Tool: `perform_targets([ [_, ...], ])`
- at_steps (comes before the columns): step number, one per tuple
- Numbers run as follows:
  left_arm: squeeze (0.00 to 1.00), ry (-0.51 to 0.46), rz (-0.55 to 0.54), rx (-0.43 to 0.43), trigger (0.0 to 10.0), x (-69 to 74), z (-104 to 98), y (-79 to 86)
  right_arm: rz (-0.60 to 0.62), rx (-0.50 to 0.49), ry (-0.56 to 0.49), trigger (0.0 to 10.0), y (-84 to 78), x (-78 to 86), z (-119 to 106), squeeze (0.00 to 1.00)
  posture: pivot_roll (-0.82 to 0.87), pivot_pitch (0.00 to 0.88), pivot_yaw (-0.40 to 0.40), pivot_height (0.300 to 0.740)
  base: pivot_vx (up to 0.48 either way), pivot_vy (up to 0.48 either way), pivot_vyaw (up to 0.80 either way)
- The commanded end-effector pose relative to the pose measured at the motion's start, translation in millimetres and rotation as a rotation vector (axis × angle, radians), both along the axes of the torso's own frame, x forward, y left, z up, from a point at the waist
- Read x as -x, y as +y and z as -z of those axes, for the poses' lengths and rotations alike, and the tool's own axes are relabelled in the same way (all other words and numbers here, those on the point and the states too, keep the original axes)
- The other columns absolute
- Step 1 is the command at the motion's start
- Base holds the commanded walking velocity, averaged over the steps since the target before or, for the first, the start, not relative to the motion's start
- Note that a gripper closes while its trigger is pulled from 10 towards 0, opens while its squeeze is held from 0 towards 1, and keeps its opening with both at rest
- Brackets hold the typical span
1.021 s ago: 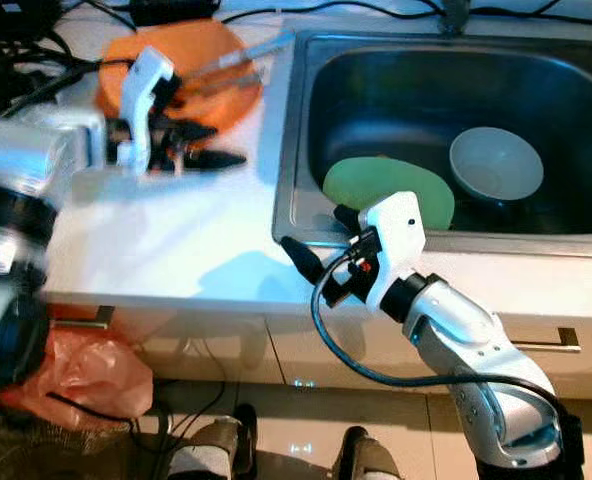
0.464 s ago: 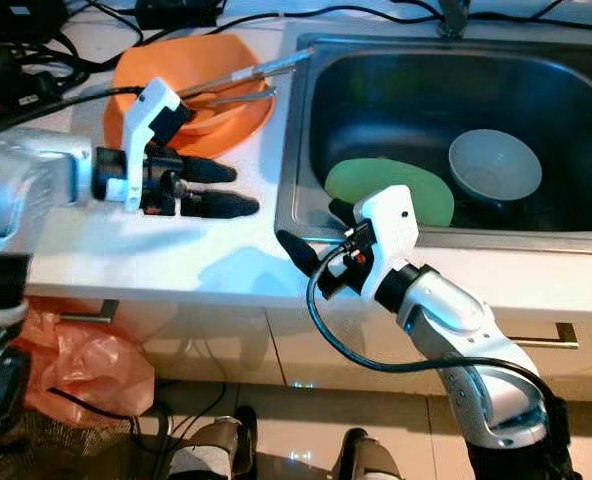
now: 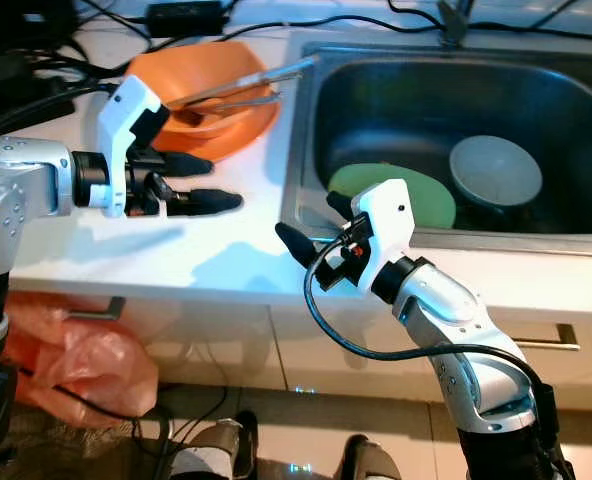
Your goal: Kitchen organization
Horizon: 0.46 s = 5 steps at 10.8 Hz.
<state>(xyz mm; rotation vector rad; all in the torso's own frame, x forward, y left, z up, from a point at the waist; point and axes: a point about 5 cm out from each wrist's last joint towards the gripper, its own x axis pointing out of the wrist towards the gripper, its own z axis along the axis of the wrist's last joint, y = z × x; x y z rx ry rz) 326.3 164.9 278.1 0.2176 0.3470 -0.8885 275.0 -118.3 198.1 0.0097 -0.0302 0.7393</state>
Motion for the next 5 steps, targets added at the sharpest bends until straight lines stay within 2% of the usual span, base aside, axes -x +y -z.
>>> perform_targets([
  [1,0.00,-0.017,-0.055,-0.020,10.0,-9.3,7.8,9.3,-0.009,-0.002,-0.022,10.0,0.4,1.0,-3.6,0.00,0.11,0.152,0.045,0.740,0.000,0.000,0.00],
  [2,0.00,-0.027,-0.081,-0.008,10.0,-13.8,10.5,10.3,-0.008,-0.001,-0.024,10.0,-0.2,1.4,-3.6,0.00,0.11,0.152,0.045,0.740,0.000,0.000,0.00],
  [5,0.00,-0.079,-0.192,0.042,10.0,-42.3,21.9,18.4,0.001,0.006,-0.025,10.0,-3.8,4.2,-4.6,0.00,0.08,0.166,0.041,0.740,0.000,0.000,0.00],
])
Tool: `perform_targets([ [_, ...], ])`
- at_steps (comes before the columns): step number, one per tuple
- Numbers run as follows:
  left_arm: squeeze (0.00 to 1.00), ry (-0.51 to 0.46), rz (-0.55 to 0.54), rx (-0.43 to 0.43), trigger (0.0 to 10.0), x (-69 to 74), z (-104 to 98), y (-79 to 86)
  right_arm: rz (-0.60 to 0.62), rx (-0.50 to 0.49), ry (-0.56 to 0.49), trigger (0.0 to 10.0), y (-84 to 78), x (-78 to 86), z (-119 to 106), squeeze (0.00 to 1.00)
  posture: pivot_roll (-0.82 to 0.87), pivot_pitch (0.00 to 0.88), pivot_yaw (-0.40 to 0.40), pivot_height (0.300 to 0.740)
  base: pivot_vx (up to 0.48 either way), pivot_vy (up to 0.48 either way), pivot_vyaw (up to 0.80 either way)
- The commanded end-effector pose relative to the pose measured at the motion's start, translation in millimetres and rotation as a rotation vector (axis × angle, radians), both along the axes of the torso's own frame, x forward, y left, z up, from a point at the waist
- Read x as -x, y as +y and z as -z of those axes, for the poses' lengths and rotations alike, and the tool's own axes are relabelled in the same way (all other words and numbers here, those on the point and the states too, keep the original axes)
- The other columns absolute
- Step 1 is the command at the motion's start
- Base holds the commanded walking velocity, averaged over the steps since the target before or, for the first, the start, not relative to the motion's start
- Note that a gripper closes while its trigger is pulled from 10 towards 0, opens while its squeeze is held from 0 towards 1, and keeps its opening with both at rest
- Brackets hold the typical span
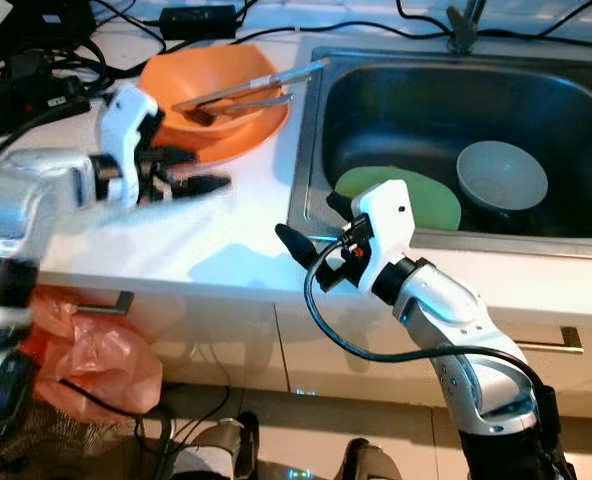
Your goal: Kitchen organization
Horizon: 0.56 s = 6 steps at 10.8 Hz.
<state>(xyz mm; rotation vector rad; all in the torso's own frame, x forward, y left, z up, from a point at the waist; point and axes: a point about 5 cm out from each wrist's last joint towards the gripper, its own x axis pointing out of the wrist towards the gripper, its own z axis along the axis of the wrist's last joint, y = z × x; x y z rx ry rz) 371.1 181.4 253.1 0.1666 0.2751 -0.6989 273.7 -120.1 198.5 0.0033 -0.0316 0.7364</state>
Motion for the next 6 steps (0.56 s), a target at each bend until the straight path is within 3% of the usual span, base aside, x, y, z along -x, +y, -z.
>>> perform_targets([
  [1,0.00,-0.027,-0.038,0.000,10.0,-5.6,-0.8,3.6,-0.001,0.002,-0.020,10.0,-2.4,3.8,-4.5,0.00,0.08,0.169,0.041,0.740,0.000,0.000,0.00],
  [4,0.00,-0.046,-0.089,0.008,10.0,-21.3,7.8,7.6,0.006,0.008,-0.015,10.0,-4.9,5.8,-4.2,0.00,0.06,0.174,0.040,0.740,0.000,0.000,0.00],
  [6,0.00,-0.011,-0.116,-0.002,10.0,-27.6,19.4,7.2,0.005,0.009,-0.015,10.0,-4.6,6.1,-4.6,0.00,0.06,0.172,0.039,0.740,0.000,0.000,0.00],
])
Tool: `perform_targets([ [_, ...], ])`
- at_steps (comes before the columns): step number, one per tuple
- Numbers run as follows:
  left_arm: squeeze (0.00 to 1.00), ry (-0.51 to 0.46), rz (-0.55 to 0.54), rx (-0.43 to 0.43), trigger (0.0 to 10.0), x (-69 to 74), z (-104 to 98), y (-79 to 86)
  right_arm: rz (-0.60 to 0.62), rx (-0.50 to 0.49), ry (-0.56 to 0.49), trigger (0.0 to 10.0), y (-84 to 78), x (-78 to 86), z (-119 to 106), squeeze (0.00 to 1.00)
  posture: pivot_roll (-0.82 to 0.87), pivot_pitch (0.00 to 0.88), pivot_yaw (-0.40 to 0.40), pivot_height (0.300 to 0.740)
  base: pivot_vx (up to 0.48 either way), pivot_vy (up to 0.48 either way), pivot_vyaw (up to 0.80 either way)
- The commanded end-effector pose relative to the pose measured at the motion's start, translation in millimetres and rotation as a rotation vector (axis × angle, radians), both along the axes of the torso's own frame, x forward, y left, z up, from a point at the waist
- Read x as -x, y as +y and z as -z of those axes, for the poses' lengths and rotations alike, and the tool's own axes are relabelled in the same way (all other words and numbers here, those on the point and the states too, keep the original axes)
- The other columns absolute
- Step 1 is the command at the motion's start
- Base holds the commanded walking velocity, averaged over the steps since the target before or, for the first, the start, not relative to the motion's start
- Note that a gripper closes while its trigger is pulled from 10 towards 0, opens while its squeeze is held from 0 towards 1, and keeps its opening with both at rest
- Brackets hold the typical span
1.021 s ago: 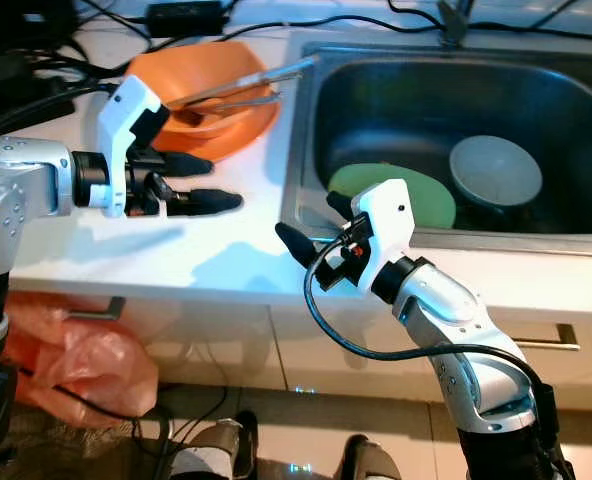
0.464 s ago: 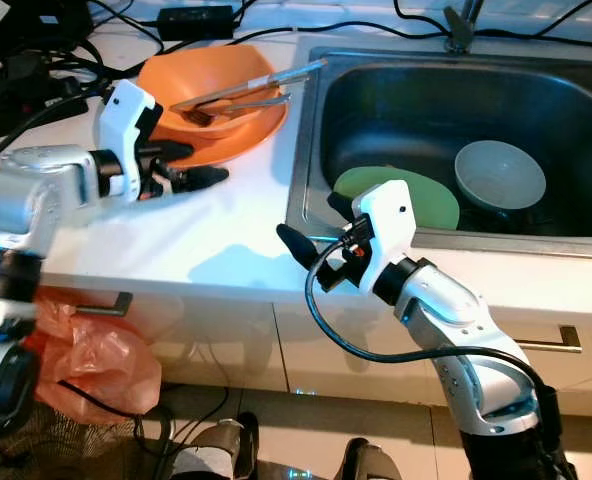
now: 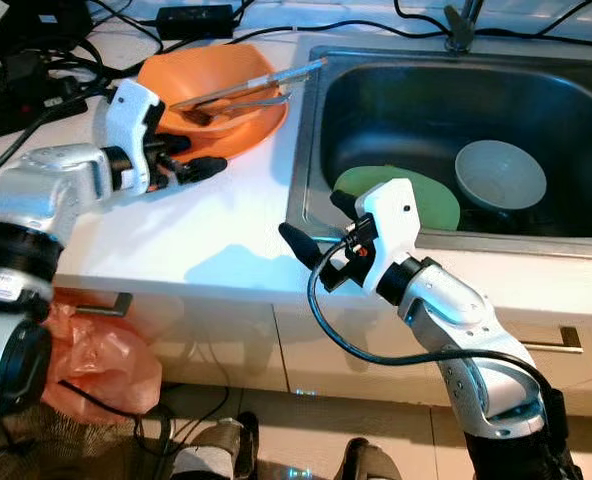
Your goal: Kitchen organization
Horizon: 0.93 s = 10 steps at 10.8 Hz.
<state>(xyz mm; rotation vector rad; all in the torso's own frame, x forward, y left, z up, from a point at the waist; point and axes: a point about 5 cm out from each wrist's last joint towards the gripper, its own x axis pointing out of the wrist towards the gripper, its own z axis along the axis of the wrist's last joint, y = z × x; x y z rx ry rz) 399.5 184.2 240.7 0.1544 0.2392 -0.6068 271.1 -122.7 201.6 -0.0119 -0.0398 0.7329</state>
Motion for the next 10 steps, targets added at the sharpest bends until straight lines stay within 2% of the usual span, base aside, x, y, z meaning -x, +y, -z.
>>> perform_targets([
  [1,0.00,0.057,-0.044,-0.008,10.0,-2.3,13.7,2.2,0.000,-0.002,-0.003,10.0,-1.6,3.2,-1.9,0.00,0.05,0.171,0.040,0.740,0.000,0.000,0.00],
  [2,0.00,0.071,-0.052,0.004,10.0,-3.9,16.6,0.2,0.001,-0.002,-0.005,10.0,-1.5,3.0,-2.4,0.00,0.05,0.169,0.040,0.740,0.000,0.000,0.00],
  [3,0.00,0.131,-0.041,0.032,10.0,-3.6,23.7,-3.5,0.002,-0.001,-0.006,10.0,-1.4,3.2,-2.9,0.00,0.04,0.166,0.043,0.740,0.000,0.000,0.00],
  [5,0.00,0.270,0.082,0.013,10.0,2.5,38.6,-16.6,0.009,0.002,-0.010,10.0,-3.8,2.9,-4.2,0.00,0.04,0.166,0.045,0.740,0.000,0.000,0.00],
  [7,0.00,0.353,0.206,-0.024,10.0,10.2,44.5,-22.0,0.012,0.003,-0.011,10.0,-4.3,2.6,-4.4,0.00,0.05,0.168,0.048,0.740,0.000,0.000,0.00],
  [10,0.00,0.417,0.355,-0.046,10.0,24.2,39.6,-25.0,0.010,0.005,-0.013,10.0,-5.5,1.2,-5.1,0.00,0.06,0.167,0.043,0.740,0.000,0.000,0.00],
])
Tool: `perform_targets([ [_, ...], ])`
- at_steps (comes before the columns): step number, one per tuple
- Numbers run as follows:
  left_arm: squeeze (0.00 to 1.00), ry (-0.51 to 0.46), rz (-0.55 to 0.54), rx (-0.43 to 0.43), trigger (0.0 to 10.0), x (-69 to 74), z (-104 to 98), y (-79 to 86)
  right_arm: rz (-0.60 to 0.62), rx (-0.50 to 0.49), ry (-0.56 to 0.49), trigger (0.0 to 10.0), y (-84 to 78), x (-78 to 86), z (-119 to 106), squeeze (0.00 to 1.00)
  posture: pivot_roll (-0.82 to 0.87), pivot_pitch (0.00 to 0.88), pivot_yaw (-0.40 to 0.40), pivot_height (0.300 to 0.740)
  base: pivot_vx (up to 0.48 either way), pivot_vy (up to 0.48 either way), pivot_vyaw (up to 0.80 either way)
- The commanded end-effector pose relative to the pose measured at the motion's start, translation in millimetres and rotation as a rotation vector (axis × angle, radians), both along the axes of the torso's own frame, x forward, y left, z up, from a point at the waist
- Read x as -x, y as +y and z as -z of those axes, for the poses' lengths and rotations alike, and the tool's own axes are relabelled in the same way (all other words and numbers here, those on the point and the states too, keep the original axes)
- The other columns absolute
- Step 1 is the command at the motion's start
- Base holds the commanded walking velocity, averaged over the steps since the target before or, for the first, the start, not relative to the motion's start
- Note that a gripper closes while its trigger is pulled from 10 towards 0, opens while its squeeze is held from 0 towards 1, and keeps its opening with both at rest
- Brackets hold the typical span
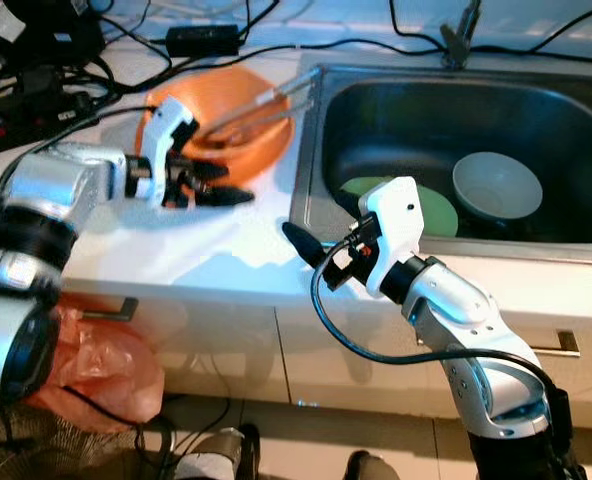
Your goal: Kitchen organization
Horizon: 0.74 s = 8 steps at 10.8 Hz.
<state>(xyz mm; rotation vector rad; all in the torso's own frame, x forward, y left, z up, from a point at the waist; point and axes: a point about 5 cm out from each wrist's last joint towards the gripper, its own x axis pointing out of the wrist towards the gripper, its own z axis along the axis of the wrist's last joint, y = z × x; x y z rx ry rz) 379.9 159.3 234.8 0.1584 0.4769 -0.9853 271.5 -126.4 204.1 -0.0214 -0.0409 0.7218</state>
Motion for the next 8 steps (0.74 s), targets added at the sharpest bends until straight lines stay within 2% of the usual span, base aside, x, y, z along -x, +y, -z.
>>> perform_targets([
  [1,0.00,0.164,0.037,-0.042,10.0,11.3,31.4,-1.6,-0.002,-0.001,-0.010,10.0,-2.3,0.9,-2.6,0.00,0.06,0.166,0.041,0.740,0.000,0.000,0.00],
  [2,0.00,0.169,0.059,-0.046,10.0,16.0,30.8,-2.3,-0.001,0.000,-0.011,10.0,-2.4,0.4,-2.7,0.00,0.06,0.164,0.041,0.740,0.000,0.000,0.00],
  [5,0.00,0.191,0.127,-0.045,10.0,46.4,25.1,-4.2,0.002,0.004,-0.016,10.0,-3.5,-3.2,-3.4,0.00,0.08,0.160,0.033,0.740,0.000,0.000,0.00],
  [7,0.00,0.198,0.130,-0.034,10.0,57.5,23.2,-4.8,0.001,0.006,-0.018,10.0,-3.9,-5.1,-3.5,0.00,0.09,0.156,0.029,0.740,0.000,0.000,0.00],
  [8,0.00,0.207,0.137,-0.029,10.0,68.0,23.0,-5.8,-0.001,0.005,-0.020,10.0,-3.3,-6.1,-3.8,0.00,0.09,0.156,0.029,0.740,0.000,0.000,0.00],
])
